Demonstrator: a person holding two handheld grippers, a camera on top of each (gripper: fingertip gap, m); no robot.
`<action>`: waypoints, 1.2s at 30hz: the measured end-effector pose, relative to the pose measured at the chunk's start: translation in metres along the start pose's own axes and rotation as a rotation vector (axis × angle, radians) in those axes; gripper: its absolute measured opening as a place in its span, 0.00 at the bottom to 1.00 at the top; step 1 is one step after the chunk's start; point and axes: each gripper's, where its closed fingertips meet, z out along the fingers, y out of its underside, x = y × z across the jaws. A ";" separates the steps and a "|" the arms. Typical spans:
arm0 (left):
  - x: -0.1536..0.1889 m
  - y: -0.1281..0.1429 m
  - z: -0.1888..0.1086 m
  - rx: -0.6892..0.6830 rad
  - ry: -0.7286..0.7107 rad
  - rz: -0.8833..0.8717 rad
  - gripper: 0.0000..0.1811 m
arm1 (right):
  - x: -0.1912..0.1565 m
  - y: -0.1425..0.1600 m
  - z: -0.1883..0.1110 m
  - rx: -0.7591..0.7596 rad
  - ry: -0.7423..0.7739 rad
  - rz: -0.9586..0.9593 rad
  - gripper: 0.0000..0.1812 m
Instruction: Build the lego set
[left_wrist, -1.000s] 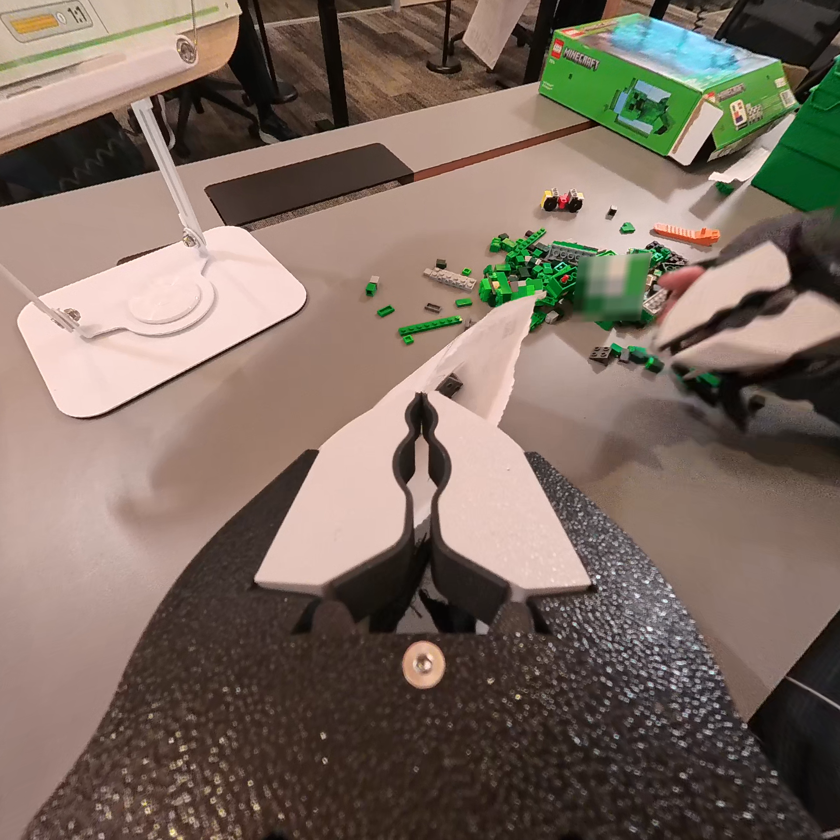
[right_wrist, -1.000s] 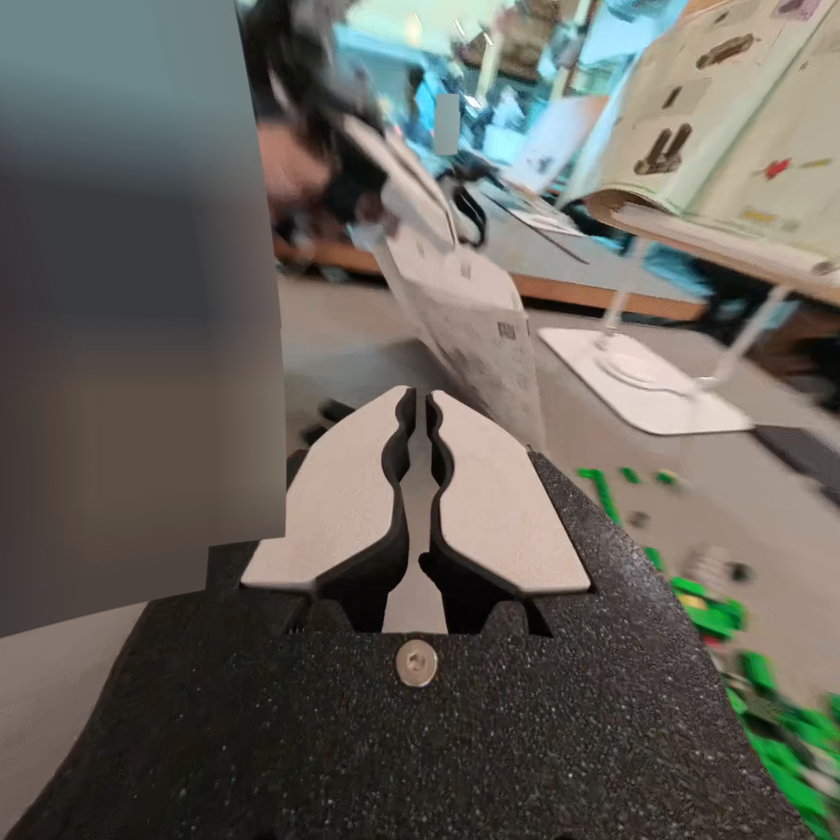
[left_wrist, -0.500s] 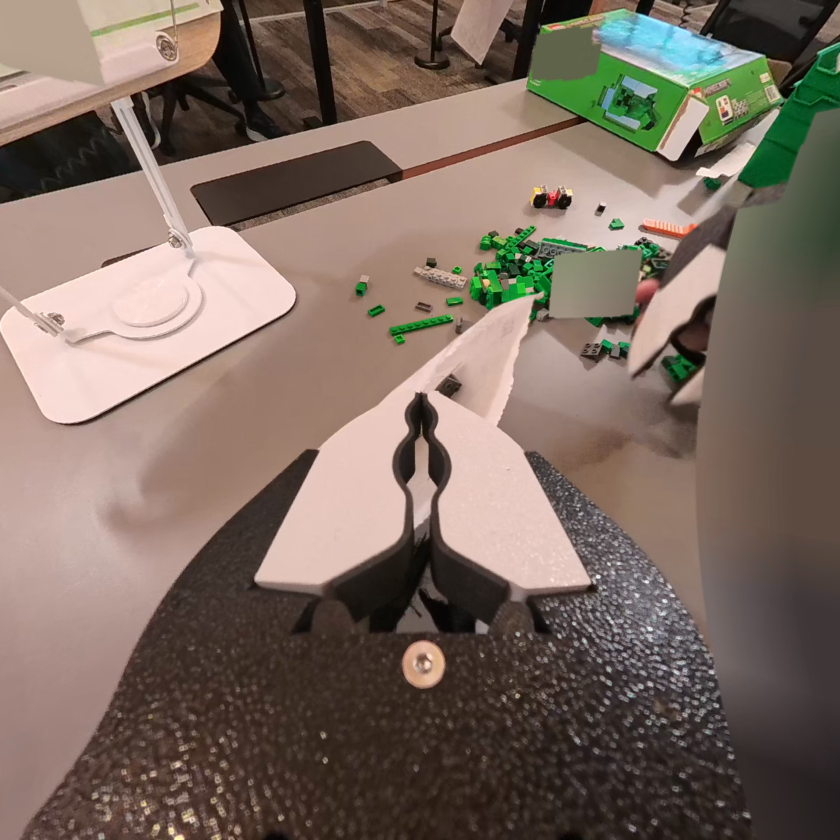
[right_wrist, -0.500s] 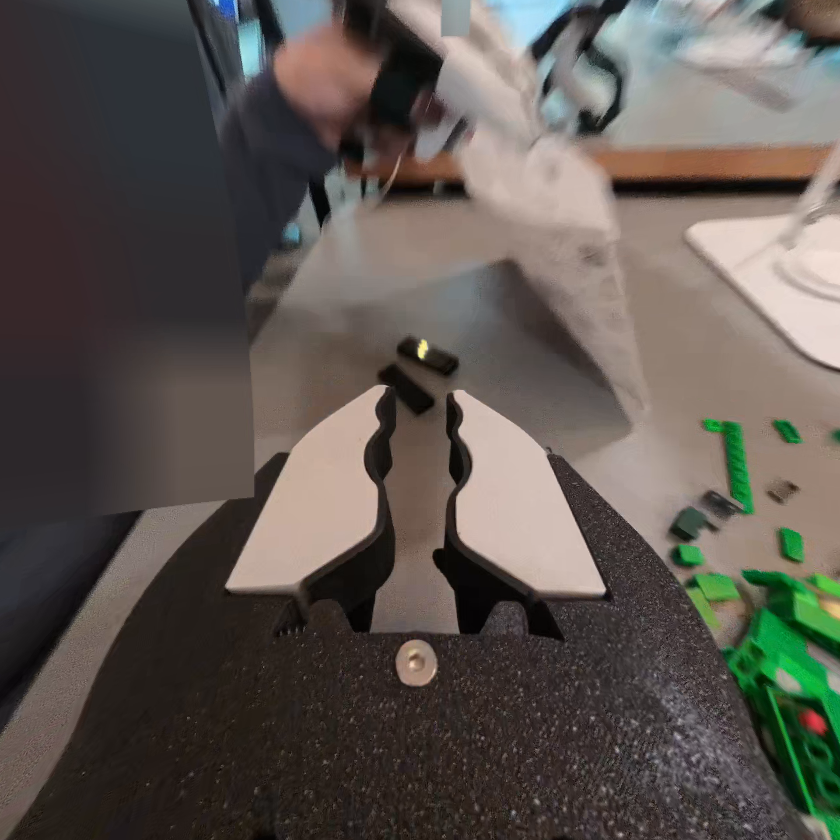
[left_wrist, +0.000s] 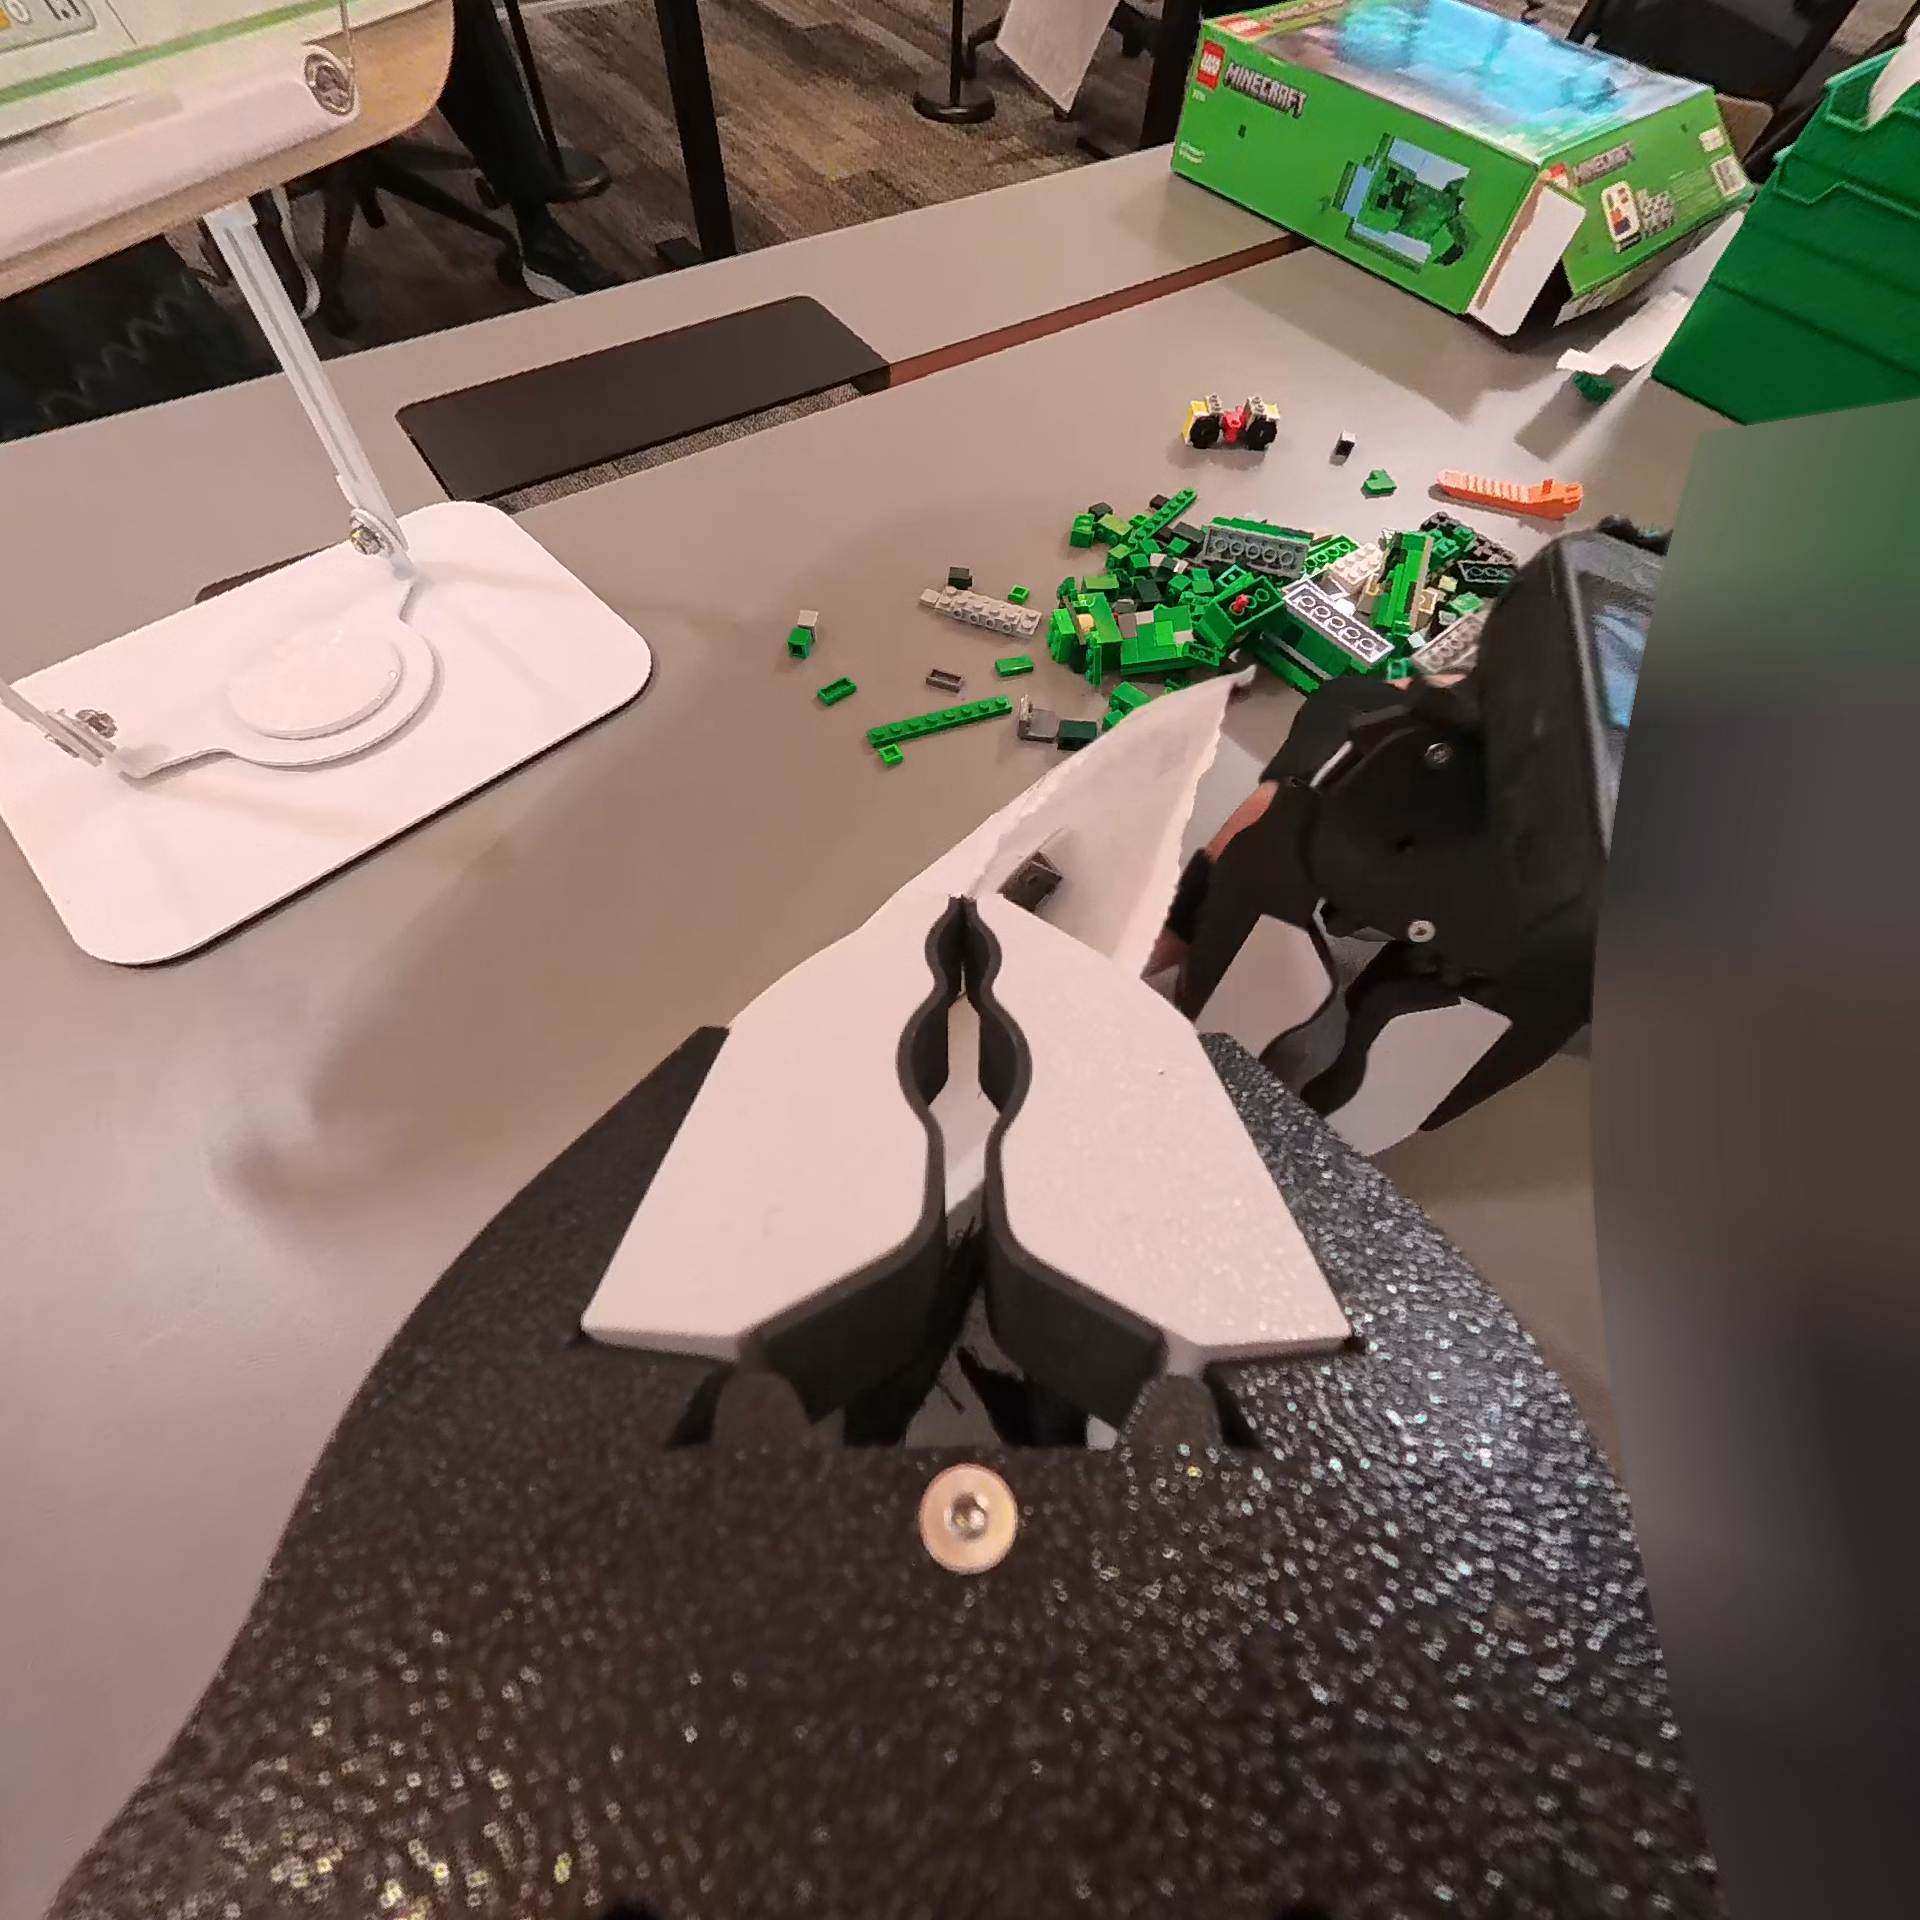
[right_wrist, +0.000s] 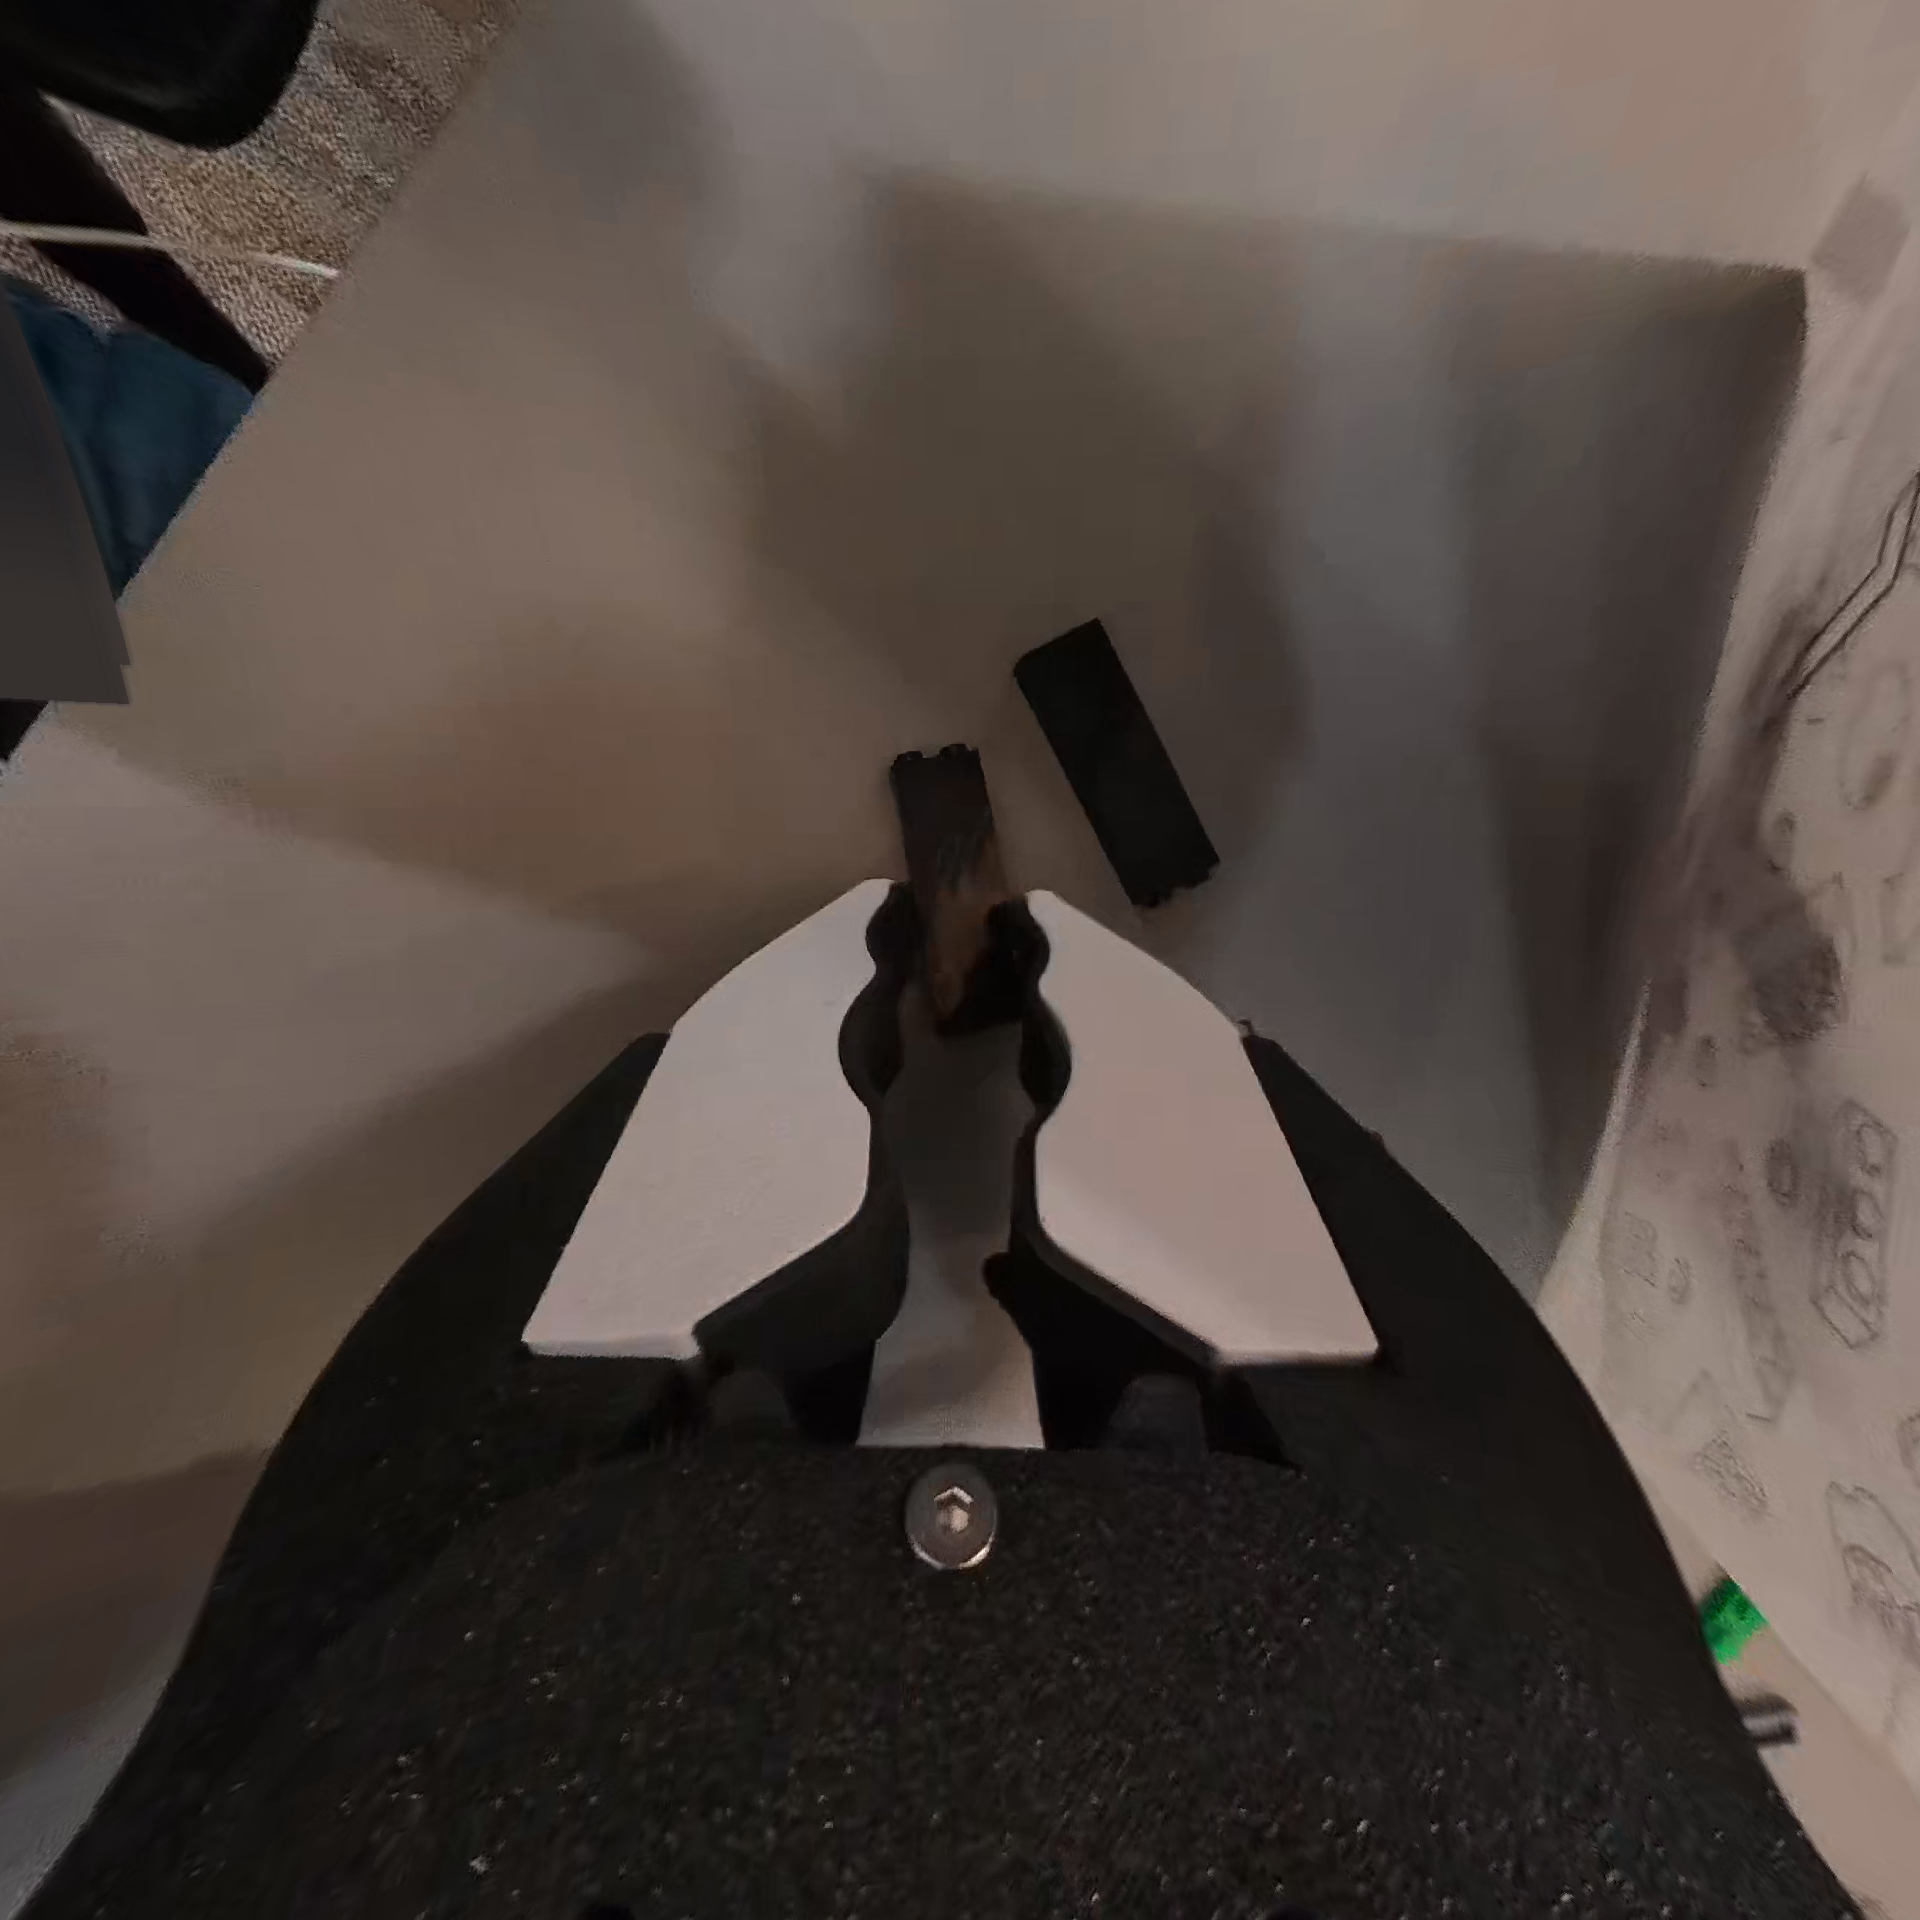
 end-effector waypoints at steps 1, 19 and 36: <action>0.000 0.000 0.000 -0.001 0.000 0.001 0.00 | -0.001 0.000 -0.001 -0.004 -0.012 0.017 0.10; -0.001 -0.003 0.006 0.016 -0.019 -0.002 0.00 | 0.008 0.003 -0.018 0.082 0.121 0.088 0.09; -0.002 -0.011 0.002 0.054 -0.053 0.008 0.00 | 0.069 -0.072 -0.142 0.339 0.840 -0.107 0.09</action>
